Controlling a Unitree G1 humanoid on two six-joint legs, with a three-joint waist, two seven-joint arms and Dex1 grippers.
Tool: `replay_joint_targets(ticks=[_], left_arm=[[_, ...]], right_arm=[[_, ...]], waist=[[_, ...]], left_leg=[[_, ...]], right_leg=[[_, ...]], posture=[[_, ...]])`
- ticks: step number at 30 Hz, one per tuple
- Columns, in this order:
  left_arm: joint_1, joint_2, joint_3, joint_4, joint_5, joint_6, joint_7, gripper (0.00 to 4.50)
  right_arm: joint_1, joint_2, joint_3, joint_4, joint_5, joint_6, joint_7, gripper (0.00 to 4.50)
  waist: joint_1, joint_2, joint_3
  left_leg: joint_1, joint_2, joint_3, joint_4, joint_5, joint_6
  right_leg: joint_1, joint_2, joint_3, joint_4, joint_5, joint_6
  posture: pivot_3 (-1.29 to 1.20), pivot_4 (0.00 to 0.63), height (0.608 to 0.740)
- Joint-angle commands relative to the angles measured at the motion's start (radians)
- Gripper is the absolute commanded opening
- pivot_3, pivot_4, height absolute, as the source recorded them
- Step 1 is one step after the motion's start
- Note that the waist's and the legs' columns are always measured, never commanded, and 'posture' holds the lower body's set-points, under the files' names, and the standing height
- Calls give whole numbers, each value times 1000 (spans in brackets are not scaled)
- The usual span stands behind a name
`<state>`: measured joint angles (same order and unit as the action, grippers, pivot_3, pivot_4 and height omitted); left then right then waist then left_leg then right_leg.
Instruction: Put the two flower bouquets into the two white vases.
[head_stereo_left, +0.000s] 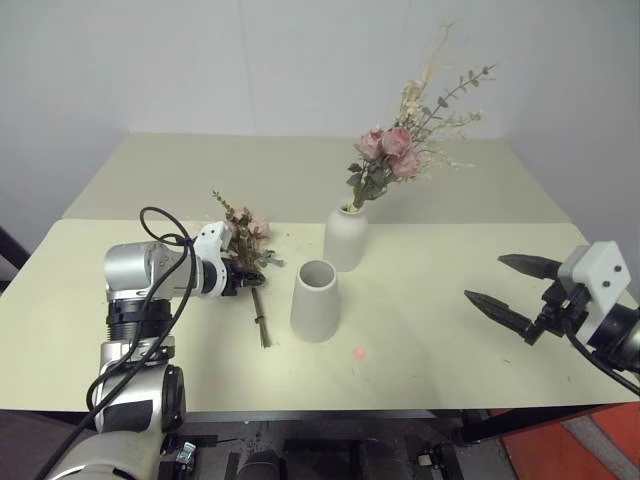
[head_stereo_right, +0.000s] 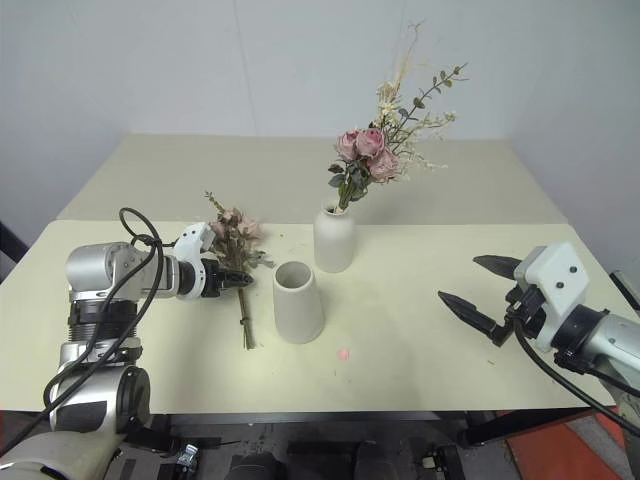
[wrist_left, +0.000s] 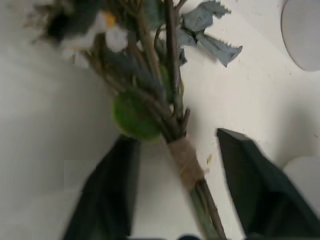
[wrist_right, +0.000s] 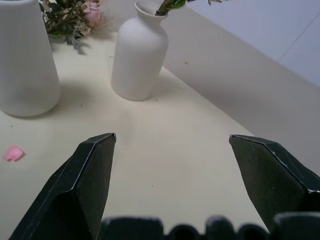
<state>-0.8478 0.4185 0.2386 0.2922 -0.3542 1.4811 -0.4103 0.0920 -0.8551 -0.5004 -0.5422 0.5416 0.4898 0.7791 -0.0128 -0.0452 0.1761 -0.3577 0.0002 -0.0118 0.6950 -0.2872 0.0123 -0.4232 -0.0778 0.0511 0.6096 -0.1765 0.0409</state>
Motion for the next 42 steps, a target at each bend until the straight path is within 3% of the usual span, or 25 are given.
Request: replay_joint_targets(ticks=[1,5,9,13,16,20,22,29,35,42], left_arm=[[-32,4,-7,50,-5,-52,-8,1203],[-39,11,-14,81,5,-103,2,85],[-40,-7,63,18,-9,-223,47,82],[-7,-137,209,-123,-42,-652,125,82],[-13,-183,266,-225,-173,-756,22,82],[-48,-227,354,-298,-485,-699,-85,82],[-28,-219,332,-333,-579,-682,-174,82],[33,-151,188,-356,-648,-680,-369,82],[122,-85,19,-374,-504,-815,-510,82],[157,-58,-45,-328,-438,-903,-578,82]], right_arm=[[3,4,-42,-45,9,4,-24,4300],[3,7,-37,-51,11,5,-36,4300],[-2,3,-38,-48,12,5,-38,4300],[4,13,-51,-43,-1,-26,-37,4300],[1,29,-53,-26,-17,-68,-34,4300],[-11,22,-38,-19,-6,-69,-12,4300],[-4,19,-38,-24,3,-70,7,4300],[18,27,-42,-28,-13,-82,17,4300],[22,38,-43,-35,-21,-85,-4,4300],[20,49,-31,-35,-31,-90,-13,4300]], waist=[[0,0,0],[-1,0,0],[-2,0,0],[4,0,0],[10,0,0],[9,0,0],[8,0,0],[2,0,0],[-4,0,0],[-1,0,0]], left_leg=[[0,0,0,0,0,0],[1,0,0,0,0,0],[0,0,0,0,0,0],[-2,0,-1,0,0,0],[-5,0,-1,0,0,-1],[-7,-1,0,1,0,0],[-6,-1,0,1,0,0],[-4,-1,0,2,0,0],[-3,-1,0,1,0,0],[-3,-1,0,1,0,0]], right_leg=[[0,0,0,0,0,0],[0,0,0,1,0,0],[0,0,0,0,0,0],[-1,-1,0,0,0,0],[-3,-2,-1,-1,0,0],[-4,-2,-1,-1,0,0],[-3,-2,-1,-1,0,0],[0,-1,-1,-1,0,1],[0,0,0,-1,-1,0],[0,0,0,-1,-1,0]], posture=[[0,150,740],[0,150,740],[0,150,740],[0,150,740],[0,150,740],[0,150,740],[0,150,740],[0,150,740],[0,150,740],[0,150,740]])
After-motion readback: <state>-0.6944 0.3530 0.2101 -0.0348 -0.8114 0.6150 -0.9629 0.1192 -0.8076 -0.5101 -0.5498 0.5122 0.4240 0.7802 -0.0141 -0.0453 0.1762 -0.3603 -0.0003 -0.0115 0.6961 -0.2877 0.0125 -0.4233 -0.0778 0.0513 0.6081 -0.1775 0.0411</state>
